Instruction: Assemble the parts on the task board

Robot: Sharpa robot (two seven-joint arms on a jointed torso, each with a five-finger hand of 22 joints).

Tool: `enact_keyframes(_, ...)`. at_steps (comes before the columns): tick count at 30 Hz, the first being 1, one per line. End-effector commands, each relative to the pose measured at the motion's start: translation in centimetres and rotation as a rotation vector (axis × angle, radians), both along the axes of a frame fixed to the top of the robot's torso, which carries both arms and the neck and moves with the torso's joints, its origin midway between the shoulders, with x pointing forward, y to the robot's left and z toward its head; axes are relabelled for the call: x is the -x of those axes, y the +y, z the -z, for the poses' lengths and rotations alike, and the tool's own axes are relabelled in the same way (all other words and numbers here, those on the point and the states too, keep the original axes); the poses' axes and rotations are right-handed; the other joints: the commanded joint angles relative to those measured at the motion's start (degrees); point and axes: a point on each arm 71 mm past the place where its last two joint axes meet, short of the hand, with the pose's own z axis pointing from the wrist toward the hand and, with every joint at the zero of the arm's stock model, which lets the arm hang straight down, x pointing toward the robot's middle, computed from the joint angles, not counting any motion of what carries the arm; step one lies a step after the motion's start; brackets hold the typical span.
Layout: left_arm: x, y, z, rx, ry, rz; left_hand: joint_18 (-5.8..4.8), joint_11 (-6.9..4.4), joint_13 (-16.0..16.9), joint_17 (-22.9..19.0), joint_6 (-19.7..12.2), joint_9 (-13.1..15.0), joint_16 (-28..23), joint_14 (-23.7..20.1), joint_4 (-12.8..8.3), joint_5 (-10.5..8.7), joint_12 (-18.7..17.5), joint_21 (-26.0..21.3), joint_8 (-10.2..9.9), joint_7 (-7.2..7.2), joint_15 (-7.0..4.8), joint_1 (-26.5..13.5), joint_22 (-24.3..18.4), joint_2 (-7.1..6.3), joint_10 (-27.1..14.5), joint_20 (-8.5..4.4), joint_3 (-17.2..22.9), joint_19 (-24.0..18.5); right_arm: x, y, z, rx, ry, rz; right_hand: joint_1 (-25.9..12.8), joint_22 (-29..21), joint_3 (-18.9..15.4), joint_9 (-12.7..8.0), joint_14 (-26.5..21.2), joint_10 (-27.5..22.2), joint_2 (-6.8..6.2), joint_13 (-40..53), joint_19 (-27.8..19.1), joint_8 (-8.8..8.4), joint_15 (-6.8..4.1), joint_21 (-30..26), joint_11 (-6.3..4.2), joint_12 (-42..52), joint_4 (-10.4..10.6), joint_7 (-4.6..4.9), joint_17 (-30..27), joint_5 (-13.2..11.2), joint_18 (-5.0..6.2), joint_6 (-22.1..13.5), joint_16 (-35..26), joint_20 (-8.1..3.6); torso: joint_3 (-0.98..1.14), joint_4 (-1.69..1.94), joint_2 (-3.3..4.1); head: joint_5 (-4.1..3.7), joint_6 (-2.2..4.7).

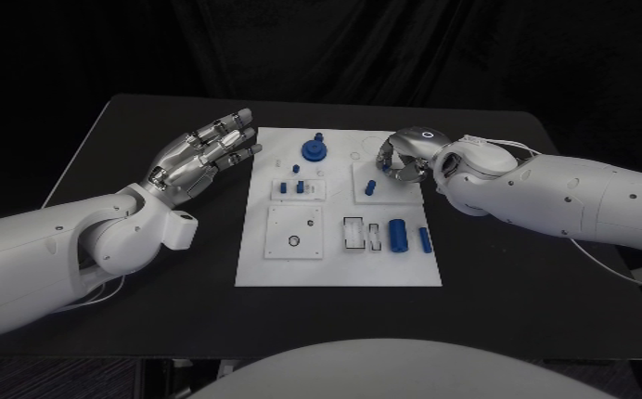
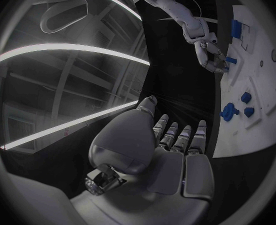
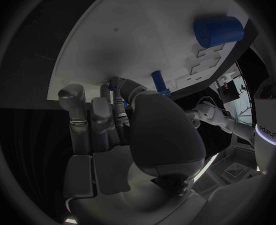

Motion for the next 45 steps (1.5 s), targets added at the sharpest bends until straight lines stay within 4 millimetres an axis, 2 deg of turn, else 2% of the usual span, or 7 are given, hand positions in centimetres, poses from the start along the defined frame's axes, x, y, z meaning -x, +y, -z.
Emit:
enact_keyframes(1,0.1,0.2,-0.7,0.077,-0.081,-0.013,-0.61,-0.25,-0.01,0.09,0.19,0.10,0.37,-0.06,-0.41,0.22,0.42,0.34,0.22,0.37,0.34,0.41,0.10,0.23,-0.14,0.08,0.10,0.41,0.2,-0.2,-0.3,-0.024,-0.031,0.009,0.24,5.13,-0.06,0.12,0.21,0.39,0.09,-0.18,0.16,0.39,-0.41,0.38,-0.01,-0.46,-0.30,-0.06,0.03,0.02,0.65,0.21,-0.27,-0.15,0.00,0.03,0.03,0.00,-0.01)
enact_keyframes(13,0.1,0.2,-0.7,0.072,-0.078,-0.015,-0.66,-0.23,0.01,0.10,0.27,0.11,0.41,-0.02,-0.55,0.21,0.56,0.37,0.23,0.45,0.38,0.38,0.11,0.19,-0.06,0.09,0.24,0.48,0.1,-0.4,-3.1,-0.059,-0.091,0.008,0.23,5.26,-0.06,0.23,0.42,0.49,0.05,-0.41,0.43,0.35,-0.42,0.85,0.01,-0.81,-0.27,-0.05,0.26,0.03,0.55,0.09,-0.05,-0.19,-0.05,-0.20,-0.04,0.70,-0.01)
enact_keyframes(23,0.1,0.3,-0.7,0.068,-0.076,-0.018,-0.71,-0.20,0.01,0.11,0.28,0.11,0.43,0.00,-0.68,0.21,0.57,0.39,0.23,0.51,0.41,0.36,0.12,0.12,-0.05,0.10,0.34,0.55,1.0,0.2,-6.1,-0.092,-0.125,-0.018,0.15,5.50,-0.09,0.44,0.95,0.87,-0.02,-0.82,0.96,0.29,-0.43,1.69,0.01,-1.40,-0.11,-0.04,0.77,-0.02,0.37,-0.09,0.47,-0.23,-0.03,0.04,-0.02,0.90,-0.01)
enact_keyframes(29,0.0,0.3,-0.6,0.067,-0.076,-0.018,-0.73,-0.17,0.01,0.10,0.28,0.11,0.42,-0.01,-0.74,0.21,0.58,0.38,0.23,0.54,0.43,0.34,0.04,0.09,-0.05,0.10,0.38,0.54,2.9,2.0,-6.5,-0.104,-0.091,-0.075,0.12,5.74,-0.11,0.48,1.49,0.96,-0.07,-0.99,1.42,0.17,-0.44,2.59,0.01,-1.67,-0.05,-0.04,1.63,-0.06,0.21,-0.29,1.28,-0.25,-0.06,0.10,-0.06,0.76,-0.01)
enact_keyframes(35,-0.1,0.2,-0.6,0.067,-0.075,-0.017,-0.76,-0.15,0.01,0.10,0.26,0.11,0.42,-0.03,-0.78,0.22,0.61,0.37,0.22,0.58,0.44,0.32,-0.02,0.09,-0.03,0.09,0.44,0.53,5.4,4.9,-6.3,-0.095,-0.058,-0.172,-0.01,6.20,-0.22,0.63,2.46,1.03,-0.21,-1.37,2.35,0.00,-0.41,4.29,0.05,-2.29,0.14,-0.04,2.99,-0.42,-0.11,-0.53,2.64,-0.24,-0.04,0.02,-0.13,1.07,-0.01)
enact_keyframes(39,-0.1,0.1,-0.6,0.067,-0.074,-0.014,-0.78,-0.14,0.01,0.10,0.25,0.11,0.42,-0.04,-0.80,0.22,0.58,0.36,0.22,0.62,0.45,0.30,-0.08,0.11,-0.05,0.09,0.48,0.50,6.7,7.0,-5.9,-0.079,-0.041,-0.238,0.07,7.26,-0.24,0.87,4.28,1.45,-0.26,-1.69,4.21,-0.06,-0.50,8.24,-0.04,-2.77,0.19,-0.12,6.03,-0.48,-0.79,-0.50,5.61,-0.30,-0.04,-0.10,-0.13,1.30,-0.01)
enact_keyframes(45,-0.1,0.1,-0.6,0.068,-0.075,-0.014,-0.83,-0.12,0.01,0.08,0.26,0.11,0.39,-0.09,-0.84,0.22,0.62,0.31,0.22,0.71,0.46,0.24,-0.26,0.16,-0.03,0.07,0.59,0.44,7.5,9.2,-4.9,-0.055,-0.022,-0.298,0.12,7.22,-0.23,0.91,4.27,1.55,-0.27,-1.72,4.20,-0.06,-0.51,8.06,-0.06,-2.81,0.16,-0.14,5.88,-0.50,-0.75,-0.48,5.52,-0.32,0.04,-0.16,-0.08,1.69,-0.01)
